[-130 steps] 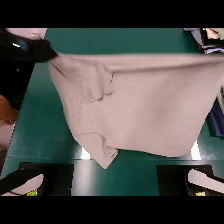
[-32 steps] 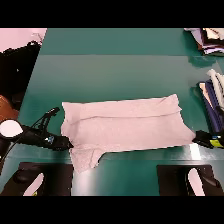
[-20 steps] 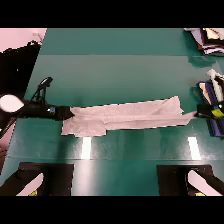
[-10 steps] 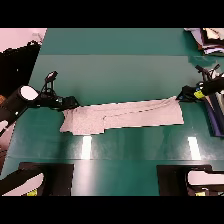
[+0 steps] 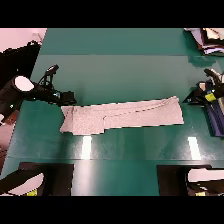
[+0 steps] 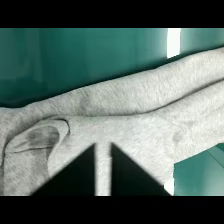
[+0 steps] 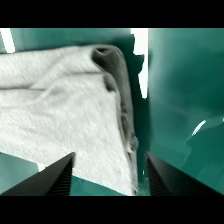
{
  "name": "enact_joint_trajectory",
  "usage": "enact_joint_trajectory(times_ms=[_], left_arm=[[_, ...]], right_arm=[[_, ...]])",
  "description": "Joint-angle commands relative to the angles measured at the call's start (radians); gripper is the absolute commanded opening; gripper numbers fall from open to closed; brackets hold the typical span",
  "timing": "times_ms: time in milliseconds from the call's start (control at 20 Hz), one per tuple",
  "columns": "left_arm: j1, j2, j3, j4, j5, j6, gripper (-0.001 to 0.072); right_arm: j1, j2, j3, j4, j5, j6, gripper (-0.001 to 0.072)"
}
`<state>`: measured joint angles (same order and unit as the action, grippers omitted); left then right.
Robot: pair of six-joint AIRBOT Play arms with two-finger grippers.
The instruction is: Fold the shirts.
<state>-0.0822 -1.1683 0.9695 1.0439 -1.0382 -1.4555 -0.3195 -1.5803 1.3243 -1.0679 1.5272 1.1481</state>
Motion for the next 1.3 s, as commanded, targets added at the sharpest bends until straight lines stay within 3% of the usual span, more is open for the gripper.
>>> enact_joint_trajectory(times_ms=[0,150,550,650,750,800,850,1100,1250], left_arm=[[0.0,0.0,0.014,-0.027,-0.007,0.023,0.0036],[0.0,0.0,0.012,-0.064,0.005,0.023,0.0036],[-0.071,-0.001,0.012,-0.097,0.035,0.023,0.0027],[-0.132,-0.002,0.012,-0.097,0.083,0.018,0.0026],[-0.198,-0.012,0.013,-0.098,0.131,-0.009,0.0026],[-0.234,-0.028,0.013,-0.098,0.138,-0.028,0.0026],[-0.271,-0.054,0.013,-0.098,0.142,-0.038,0.0025],[-0.452,-0.267,0.095,-0.144,0.2,-0.037,0.0026],[-0.539,-0.449,0.276,-0.154,0.182,-0.037,0.0026]], right_arm=[[-0.093,-0.024,0.001,0.039,0.049,-0.043,0.0566],[-0.107,-0.11,0.001,0.16,0.102,-0.043,0.0555],[0.069,-0.245,0.0,0.151,0.106,-0.055,0.0531],[0.089,-0.24,0.001,0.151,0.089,-0.058,0.0452],[0.089,-0.232,0.0,0.152,0.093,-0.059,0.0277],[0.089,-0.227,0.0,0.153,0.103,-0.076,0.0091],[0.089,-0.219,0.0,0.151,0.115,-0.09,0.0016],[0.102,-0.054,0.002,0.179,0.097,-0.092,0.0014],[0.143,0.084,0.002,0.261,0.097,-0.022,0.0014]])
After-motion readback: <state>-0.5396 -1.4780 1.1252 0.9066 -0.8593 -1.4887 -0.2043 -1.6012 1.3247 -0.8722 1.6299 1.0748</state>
